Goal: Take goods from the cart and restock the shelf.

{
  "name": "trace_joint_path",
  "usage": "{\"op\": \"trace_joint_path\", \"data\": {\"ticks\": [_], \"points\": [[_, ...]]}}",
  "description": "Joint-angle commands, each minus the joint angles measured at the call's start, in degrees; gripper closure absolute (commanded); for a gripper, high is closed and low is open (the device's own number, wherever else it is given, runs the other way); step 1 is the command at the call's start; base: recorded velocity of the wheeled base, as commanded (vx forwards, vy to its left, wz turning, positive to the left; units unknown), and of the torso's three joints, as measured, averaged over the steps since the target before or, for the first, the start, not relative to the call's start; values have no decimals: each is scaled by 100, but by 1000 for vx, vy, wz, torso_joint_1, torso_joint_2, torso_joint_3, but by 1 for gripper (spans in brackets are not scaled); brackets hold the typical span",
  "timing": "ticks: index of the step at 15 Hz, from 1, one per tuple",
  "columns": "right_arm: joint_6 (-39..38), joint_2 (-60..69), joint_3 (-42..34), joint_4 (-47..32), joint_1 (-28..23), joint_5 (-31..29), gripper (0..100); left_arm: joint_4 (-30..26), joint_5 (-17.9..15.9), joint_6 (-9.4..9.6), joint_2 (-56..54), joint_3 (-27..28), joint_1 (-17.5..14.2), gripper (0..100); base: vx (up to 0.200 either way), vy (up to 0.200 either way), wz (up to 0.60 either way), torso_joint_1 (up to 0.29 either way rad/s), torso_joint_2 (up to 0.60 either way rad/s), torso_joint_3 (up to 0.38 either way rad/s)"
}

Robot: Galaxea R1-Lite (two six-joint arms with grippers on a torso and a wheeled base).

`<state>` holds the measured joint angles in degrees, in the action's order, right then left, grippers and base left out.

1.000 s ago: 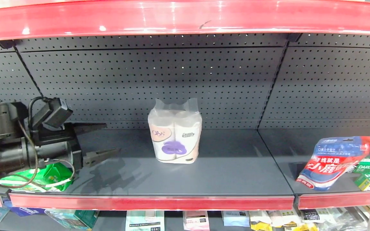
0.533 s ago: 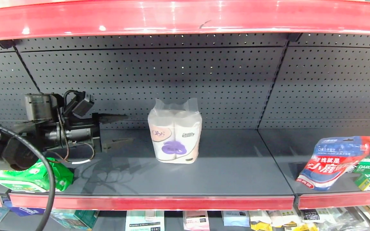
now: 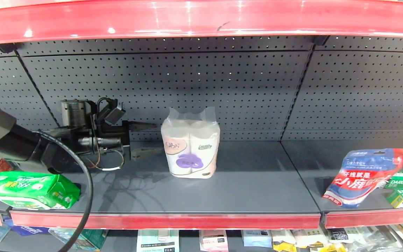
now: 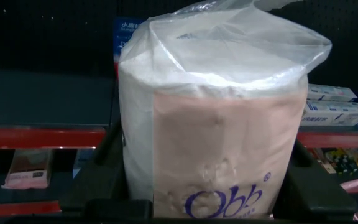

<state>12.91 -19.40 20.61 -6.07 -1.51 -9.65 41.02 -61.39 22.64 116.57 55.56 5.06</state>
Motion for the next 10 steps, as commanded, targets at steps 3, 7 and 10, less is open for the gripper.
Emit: {"op": "trace_joint_path", "data": {"ticks": [3,7,10], "points": [[19,-3,-14,1,-16,-10,100,2,4,21,367,385,21,0,0,0,0,0,0,0],[63,-12,-22,1,-69,-1,100,2,40,30,595,675,162,0,0,0,0,0,0,0],[63,-20,-31,1,-69,-10,100,2,40,21,824,939,303,0,0,0,0,0,0,0]]}}
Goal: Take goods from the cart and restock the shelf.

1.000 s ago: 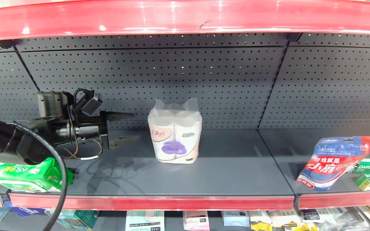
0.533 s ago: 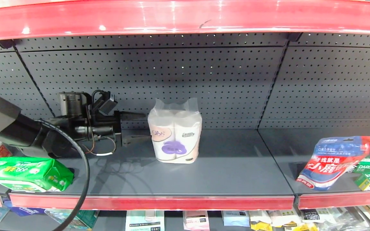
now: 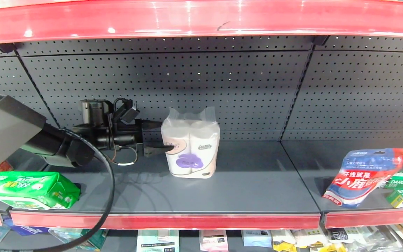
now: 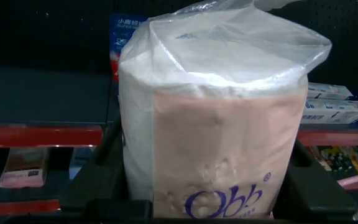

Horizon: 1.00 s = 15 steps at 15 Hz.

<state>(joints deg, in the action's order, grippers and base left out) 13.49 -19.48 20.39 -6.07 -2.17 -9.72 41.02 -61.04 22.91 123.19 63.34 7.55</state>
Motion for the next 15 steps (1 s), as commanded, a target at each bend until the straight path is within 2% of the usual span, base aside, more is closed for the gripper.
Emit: {"op": "trace_joint_path", "data": {"ticks": [1,4,7,12,15], "points": [[13,-12,-9,1,-12,-4,100,2,13,-5,285,337,98,0,0,0,0,0,0,0],[30,-12,0,1,-12,-4,100,-6,75,-5,584,794,283,0,0,0,0,0,0,0],[30,-12,-18,1,-20,-39,100,-6,92,-41,672,864,467,0,0,0,0,0,0,0],[30,-21,-97,1,-20,-39,100,-6,101,-41,856,1189,555,0,0,0,0,0,0,0],[30,-91,-80,1,-20,-39,100,-6,101,-41,865,1207,581,0,0,0,0,0,0,0]]}}
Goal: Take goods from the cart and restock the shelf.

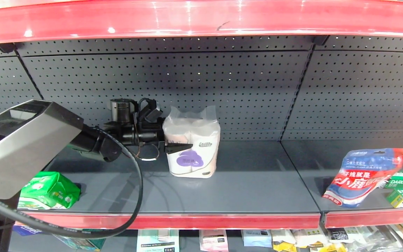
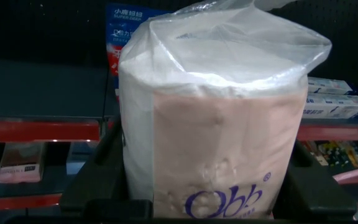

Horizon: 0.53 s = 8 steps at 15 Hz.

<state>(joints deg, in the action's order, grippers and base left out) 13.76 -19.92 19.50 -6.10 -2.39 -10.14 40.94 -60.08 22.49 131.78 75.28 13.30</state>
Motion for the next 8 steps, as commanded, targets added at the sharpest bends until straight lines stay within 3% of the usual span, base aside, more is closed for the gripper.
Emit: {"op": "trace_joint_path", "data": {"ticks": [1,8], "points": [[4,-56,9,3,2,4,100,2,5,-17,6,13,24,0,0,0,0,0,0,0],[4,-38,1,3,2,4,100,11,128,-43,6,13,59,0,0,0,0,0,0,0]]}}
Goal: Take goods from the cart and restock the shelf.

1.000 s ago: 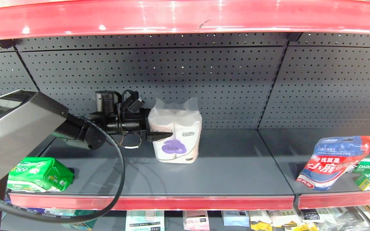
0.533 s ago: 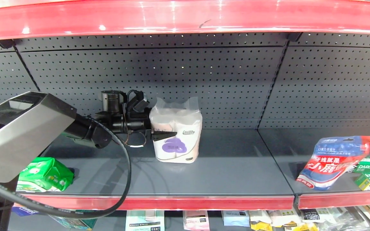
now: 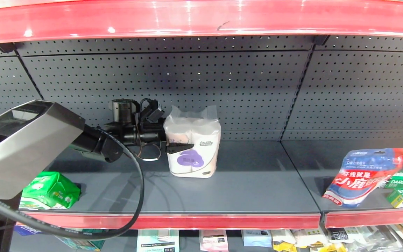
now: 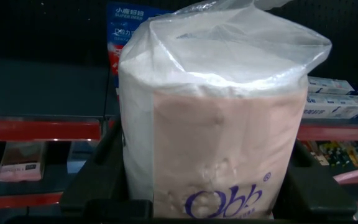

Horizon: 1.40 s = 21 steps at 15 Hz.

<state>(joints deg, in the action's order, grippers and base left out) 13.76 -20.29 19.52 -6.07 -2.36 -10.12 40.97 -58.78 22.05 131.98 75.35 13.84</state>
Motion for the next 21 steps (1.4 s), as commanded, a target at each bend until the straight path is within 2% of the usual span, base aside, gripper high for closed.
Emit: {"op": "trace_joint_path", "data": {"ticks": [1,3,6,8,10,12,13,15,18,21], "points": [[4,7,-1,1,-1,1,100,16,-19,36,-14,-3,5,100,0,0,0,0,0,0],[4,16,17,1,-1,1,100,25,51,-43,-23,-38,49,100,0,0,0,0,0,0],[4,25,43,1,-1,1,100,42,-10,-17,-75,-117,40,100,0,0,0,0,0,0],[4,25,70,1,-1,1,100,34,-37,-26,-330,-416,31,100,0,0,0,0,0,0],[4,16,70,9,-71,1,100,42,-81,-17,-814,-1224,-13,100,0,0,0,0,0,0],[4,16,70,1,-89,1,100,227,-107,-17,-981,-1620,-65,100,0,0,0,0,0,0],[4,25,79,9,-89,1,100,622,-186,-26,-1033,-1989,-144,100,0,0,0,0,0,0],[4,25,79,9,-89,1,100,1106,-265,-61,-1077,-2341,-162,100,0,0,0,0,0,0],[4,-2,87,9,-80,10,100,1159,-353,-52,-1350,-2868,-153,100,0,0,0,0,0,0],[4,-11,87,9,-80,10,100,1159,-547,-61,-1570,-3114,-153,100,0,0,0,0,0,0]]}}
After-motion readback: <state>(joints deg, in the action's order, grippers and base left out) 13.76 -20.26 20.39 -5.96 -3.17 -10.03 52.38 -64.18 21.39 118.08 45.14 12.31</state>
